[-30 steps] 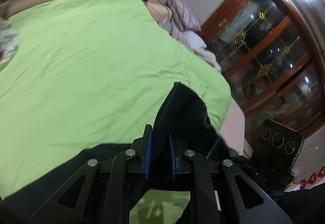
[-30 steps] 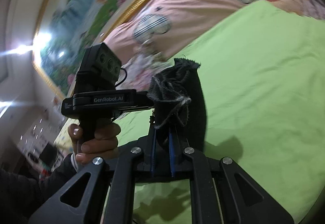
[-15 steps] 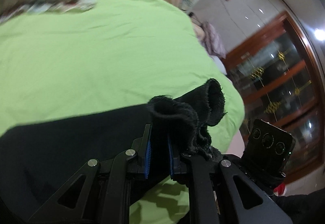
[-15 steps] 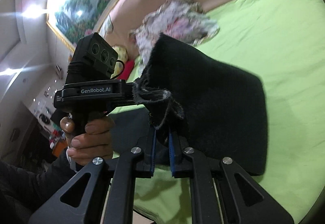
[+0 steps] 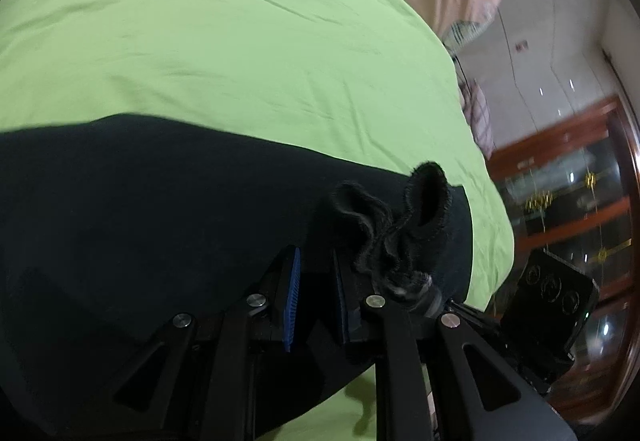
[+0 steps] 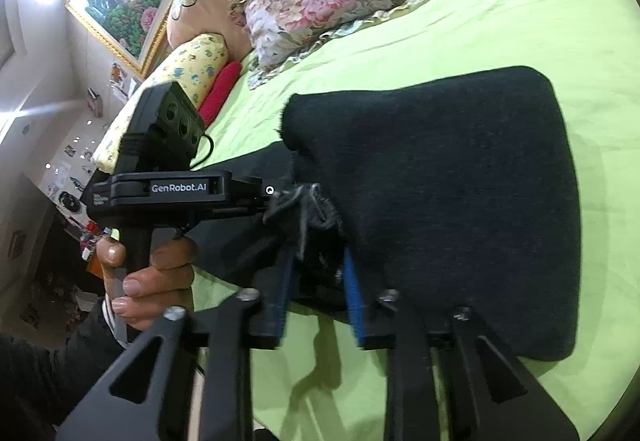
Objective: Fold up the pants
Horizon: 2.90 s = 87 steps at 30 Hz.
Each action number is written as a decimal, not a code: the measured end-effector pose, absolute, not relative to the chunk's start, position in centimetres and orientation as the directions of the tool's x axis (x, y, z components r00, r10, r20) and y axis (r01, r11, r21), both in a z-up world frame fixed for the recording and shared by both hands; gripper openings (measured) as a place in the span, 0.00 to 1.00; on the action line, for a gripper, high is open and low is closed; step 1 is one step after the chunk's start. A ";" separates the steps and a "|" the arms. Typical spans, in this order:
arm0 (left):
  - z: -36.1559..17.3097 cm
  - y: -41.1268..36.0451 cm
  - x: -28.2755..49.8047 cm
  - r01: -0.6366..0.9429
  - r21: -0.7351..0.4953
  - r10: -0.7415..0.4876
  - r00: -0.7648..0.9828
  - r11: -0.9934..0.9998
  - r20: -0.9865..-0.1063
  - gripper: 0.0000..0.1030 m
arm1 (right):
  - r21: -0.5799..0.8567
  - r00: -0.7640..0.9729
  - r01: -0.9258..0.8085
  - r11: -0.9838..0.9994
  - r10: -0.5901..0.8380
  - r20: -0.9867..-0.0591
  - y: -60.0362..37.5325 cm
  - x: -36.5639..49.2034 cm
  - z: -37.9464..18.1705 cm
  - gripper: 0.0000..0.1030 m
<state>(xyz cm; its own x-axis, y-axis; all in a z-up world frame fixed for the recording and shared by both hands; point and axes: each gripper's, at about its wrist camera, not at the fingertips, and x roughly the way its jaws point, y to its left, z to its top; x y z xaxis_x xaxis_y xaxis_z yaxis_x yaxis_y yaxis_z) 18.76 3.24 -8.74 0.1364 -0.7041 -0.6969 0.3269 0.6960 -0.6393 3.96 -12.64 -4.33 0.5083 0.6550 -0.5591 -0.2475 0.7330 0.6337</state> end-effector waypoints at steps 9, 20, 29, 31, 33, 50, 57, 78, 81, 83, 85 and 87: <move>-7.7 5.6 17.1 0.240 -0.605 -0.650 0.239 0.760 -0.722 0.32 | 0.640 0.495 -0.259 0.724 0.668 -0.556 -11.6 3.6 -3.3 0.48; -6.4 10.8 14.0 0.116 -0.586 -0.584 0.353 0.802 -0.731 0.53 | 0.636 0.488 -0.307 0.708 0.691 -0.534 -10.2 2.2 -1.7 0.48; -5.7 16.0 9.3 0.038 -0.541 -0.503 0.427 0.840 -0.752 0.62 | 0.634 0.483 -0.337 0.697 0.705 -0.519 -9.0 1.8 -0.8 0.48; -5.5 17.2 8.0 0.023 -0.523 -0.477 0.445 0.852 -0.758 0.62 | 0.629 0.477 -0.349 0.695 0.710 -0.519 -8.5 2.0 -0.6 0.48; -5.6 18.6 7.1 -0.001 -0.520 -0.462 0.456 0.854 -0.761 0.62 | 0.624 0.465 -0.364 0.691 0.715 -0.522 -7.9 2.3 -0.4 0.48; -7.1 29.7 6.3 -0.248 -0.549 -0.359 0.537 0.798 -0.764 0.63 | 0.549 0.375 -0.502 0.669 0.740 -0.559 -0.9 6.6 1.6 0.48; -8.4 31.5 7.4 -0.275 -0.581 -0.384 0.529 0.766 -0.757 0.63 | 0.499 0.313 -0.574 0.649 0.737 -0.599 3.5 10.7 2.0 0.48; -9.2 32.7 9.3 -0.296 -0.660 -0.431 0.563 0.691 -0.705 0.66 | 0.349 0.071 -0.810 0.471 0.670 -0.739 19.0 19.4 0.5 0.48; -9.3 32.6 9.6 -0.299 -0.660 -0.428 0.566 0.689 -0.704 0.68 | 0.326 0.037 -0.837 0.440 0.640 -0.767 21.8 20.2 -0.3 0.48; -9.3 32.4 9.9 -0.299 -0.655 -0.419 0.572 0.694 -0.705 0.68 | 0.348 -0.001 -0.834 0.428 0.629 -0.777 22.8 20.9 -1.2 0.48; -9.3 32.3 10.1 -0.295 -0.645 -0.409 0.575 0.705 -0.709 0.68 | 0.425 -0.050 -0.800 0.423 0.659 -0.750 22.8 21.9 -1.7 0.43; -9.4 32.3 10.4 -0.294 -0.651 -0.409 0.582 0.699 -0.703 0.71 | 0.482 -0.064 -0.752 0.449 0.679 -0.732 22.1 23.4 -2.2 0.27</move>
